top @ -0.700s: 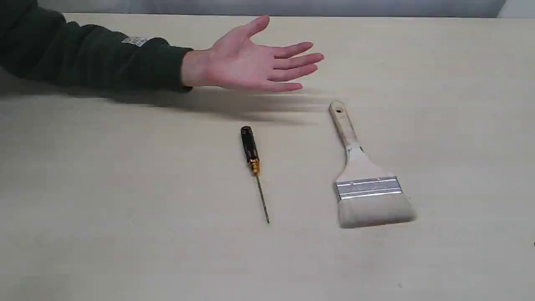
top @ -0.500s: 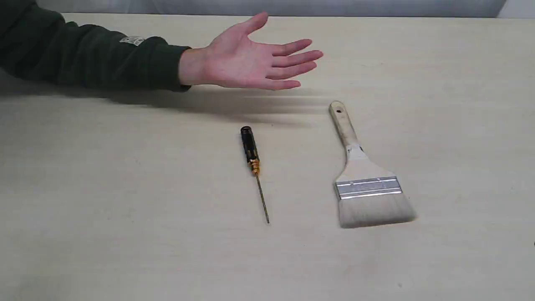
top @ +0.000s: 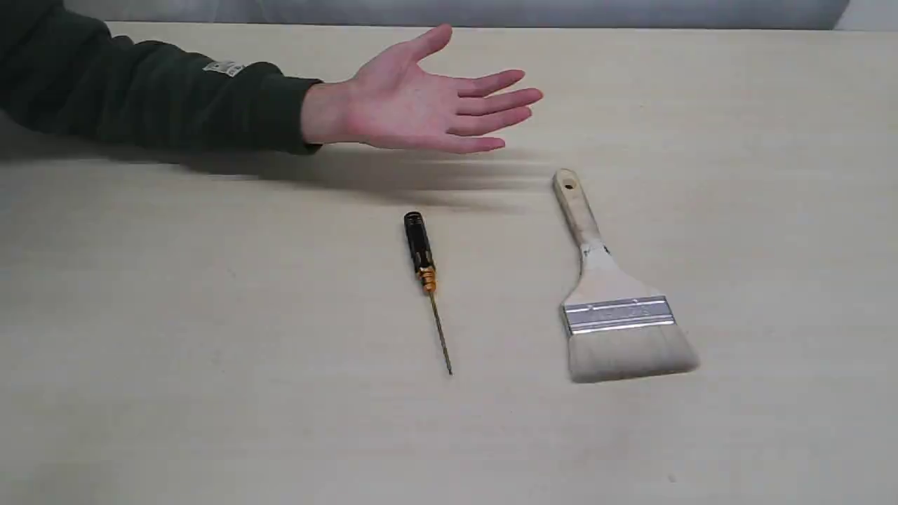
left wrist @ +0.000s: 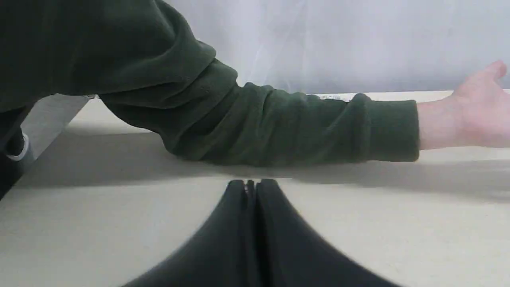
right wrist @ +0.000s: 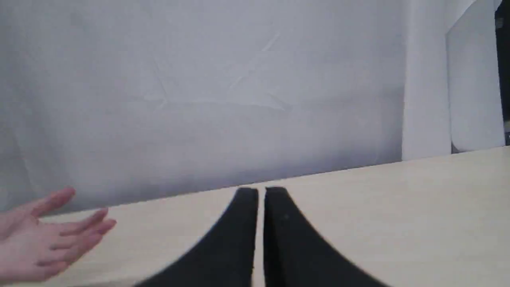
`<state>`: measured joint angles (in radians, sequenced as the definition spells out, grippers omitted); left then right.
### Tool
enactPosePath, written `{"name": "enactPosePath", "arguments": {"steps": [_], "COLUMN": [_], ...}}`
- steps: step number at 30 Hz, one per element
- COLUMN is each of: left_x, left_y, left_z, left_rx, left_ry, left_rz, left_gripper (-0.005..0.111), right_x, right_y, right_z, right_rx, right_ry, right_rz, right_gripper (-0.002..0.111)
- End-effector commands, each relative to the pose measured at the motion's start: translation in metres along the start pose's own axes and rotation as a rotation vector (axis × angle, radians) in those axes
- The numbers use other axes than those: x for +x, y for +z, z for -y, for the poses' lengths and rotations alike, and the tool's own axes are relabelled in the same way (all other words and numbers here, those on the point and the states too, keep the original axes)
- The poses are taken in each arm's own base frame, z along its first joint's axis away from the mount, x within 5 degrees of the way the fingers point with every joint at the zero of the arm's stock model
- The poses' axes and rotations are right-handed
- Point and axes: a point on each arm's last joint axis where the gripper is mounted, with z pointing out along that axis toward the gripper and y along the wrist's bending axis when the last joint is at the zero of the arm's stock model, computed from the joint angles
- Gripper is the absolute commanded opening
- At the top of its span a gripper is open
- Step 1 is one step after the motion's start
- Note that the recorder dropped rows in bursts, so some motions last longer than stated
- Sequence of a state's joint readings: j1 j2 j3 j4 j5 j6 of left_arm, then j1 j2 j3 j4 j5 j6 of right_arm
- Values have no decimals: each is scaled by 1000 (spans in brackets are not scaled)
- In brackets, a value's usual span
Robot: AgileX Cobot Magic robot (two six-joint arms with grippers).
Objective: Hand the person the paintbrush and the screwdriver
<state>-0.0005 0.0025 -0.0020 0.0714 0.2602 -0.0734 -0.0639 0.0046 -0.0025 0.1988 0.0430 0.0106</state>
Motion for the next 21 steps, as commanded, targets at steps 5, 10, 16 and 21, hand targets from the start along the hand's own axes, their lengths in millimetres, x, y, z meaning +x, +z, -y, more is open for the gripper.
{"name": "enactPosePath", "arguments": {"steps": [5, 10, 16, 21], "left_x": [-1, -1, 0, 0], "left_y": [0, 0, 0, 0], "left_z": [0, 0, 1, 1], "left_rx": [8, 8, 8, 8], "left_ry": [-3, -3, -5, -5], "left_rz": [13, 13, 9, 11], "left_gripper": [0, 0, 0, 0], "right_x": [1, 2, 2, -3], "right_y": [0, 0, 0, 0], "right_z": [0, 0, 0, 0], "right_rx": [1, 0, 0, 1], "right_ry": [67, 67, 67, 81], "right_rz": [-1, -11, -11, 46], "right_gripper": [4, 4, 4, 4]}}
